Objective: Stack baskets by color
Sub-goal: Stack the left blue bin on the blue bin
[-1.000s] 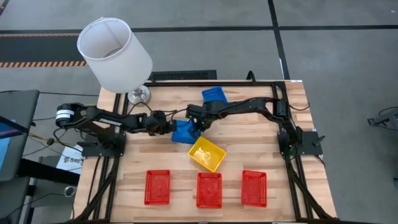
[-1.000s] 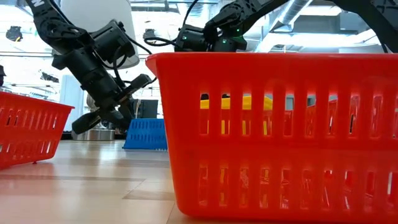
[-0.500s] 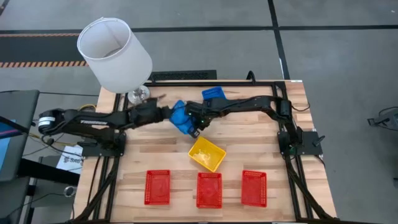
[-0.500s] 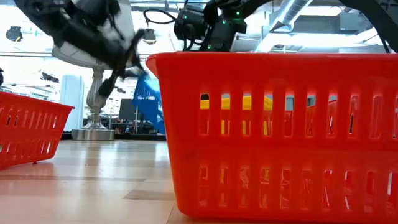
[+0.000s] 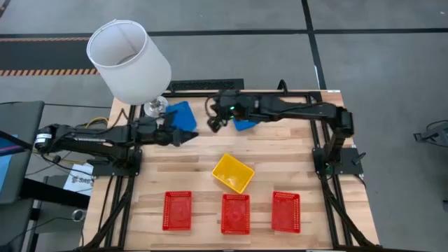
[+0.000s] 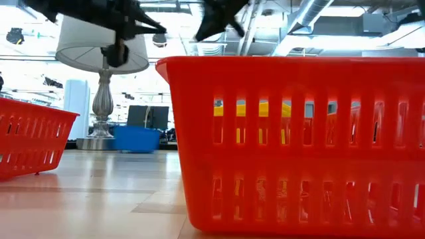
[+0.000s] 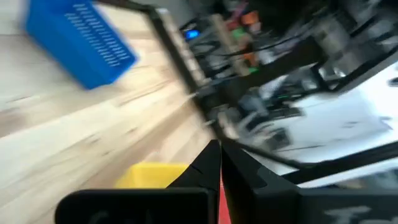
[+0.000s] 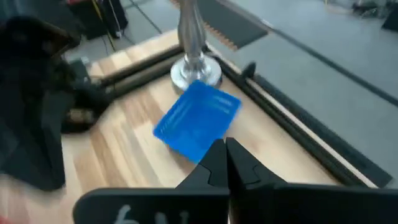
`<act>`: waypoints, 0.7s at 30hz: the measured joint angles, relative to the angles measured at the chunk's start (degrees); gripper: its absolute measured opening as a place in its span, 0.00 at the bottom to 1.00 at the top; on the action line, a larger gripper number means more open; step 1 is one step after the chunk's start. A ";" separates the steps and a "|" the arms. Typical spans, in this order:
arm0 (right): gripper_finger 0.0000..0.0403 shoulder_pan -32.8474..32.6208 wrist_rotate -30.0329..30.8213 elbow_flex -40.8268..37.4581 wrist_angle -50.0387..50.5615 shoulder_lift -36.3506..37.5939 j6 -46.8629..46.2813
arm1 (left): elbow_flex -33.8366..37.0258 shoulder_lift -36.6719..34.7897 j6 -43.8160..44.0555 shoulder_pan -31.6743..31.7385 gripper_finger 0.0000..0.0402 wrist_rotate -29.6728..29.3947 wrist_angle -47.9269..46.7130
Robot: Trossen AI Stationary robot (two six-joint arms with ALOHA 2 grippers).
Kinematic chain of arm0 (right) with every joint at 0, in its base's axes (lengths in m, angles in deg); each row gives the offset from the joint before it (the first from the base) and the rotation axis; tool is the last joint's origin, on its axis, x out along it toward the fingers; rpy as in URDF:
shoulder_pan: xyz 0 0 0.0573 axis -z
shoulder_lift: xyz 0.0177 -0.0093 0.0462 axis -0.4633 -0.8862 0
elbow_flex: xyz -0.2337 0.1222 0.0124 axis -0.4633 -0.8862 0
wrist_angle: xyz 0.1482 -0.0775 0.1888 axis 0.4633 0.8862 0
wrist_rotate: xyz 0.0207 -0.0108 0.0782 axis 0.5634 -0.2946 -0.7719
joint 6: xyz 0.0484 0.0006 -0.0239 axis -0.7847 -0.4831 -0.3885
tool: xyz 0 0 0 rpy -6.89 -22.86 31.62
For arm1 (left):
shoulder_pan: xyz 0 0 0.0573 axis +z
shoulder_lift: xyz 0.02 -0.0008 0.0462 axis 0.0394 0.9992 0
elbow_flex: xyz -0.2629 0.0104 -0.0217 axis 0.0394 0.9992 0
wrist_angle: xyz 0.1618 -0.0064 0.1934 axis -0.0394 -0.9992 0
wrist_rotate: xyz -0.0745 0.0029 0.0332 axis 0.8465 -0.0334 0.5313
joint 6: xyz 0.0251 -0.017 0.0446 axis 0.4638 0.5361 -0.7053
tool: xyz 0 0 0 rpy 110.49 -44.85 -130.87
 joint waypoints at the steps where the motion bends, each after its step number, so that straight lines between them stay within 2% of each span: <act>1: 0.00 0.13 0.04 0.10 0.12 0.20 -0.03 | -0.79 -0.08 -0.10 -0.48 0.00 -1.17 -3.36; 6: 0.03 0.68 0.02 -0.23 5.03 0.35 -0.90 | -6.35 -0.80 -4.67 -1.93 0.00 -11.94 -22.00; 8: 0.05 0.66 0.00 -0.24 8.65 1.55 -2.33 | -7.56 -0.84 -6.96 -1.85 0.00 -13.92 -28.75; 12: 0.08 0.61 -0.07 -0.24 10.92 2.68 -2.60 | -7.44 0.60 -7.96 -1.53 0.01 -14.03 -37.09; 15: 0.09 0.58 -0.20 -0.24 10.24 2.68 -4.78 | -7.49 0.67 -4.52 -1.27 0.05 -13.76 -41.33; 18: 0.14 1.26 -3.01 -0.15 8.37 0.82 -8.25 | -7.49 -0.38 -2.40 -1.66 0.14 -12.00 -41.94; 21: 0.22 1.73 -5.53 -0.21 3.85 -4.03 -11.73 | -7.55 -3.49 0.10 -2.59 0.27 -12.11 -41.90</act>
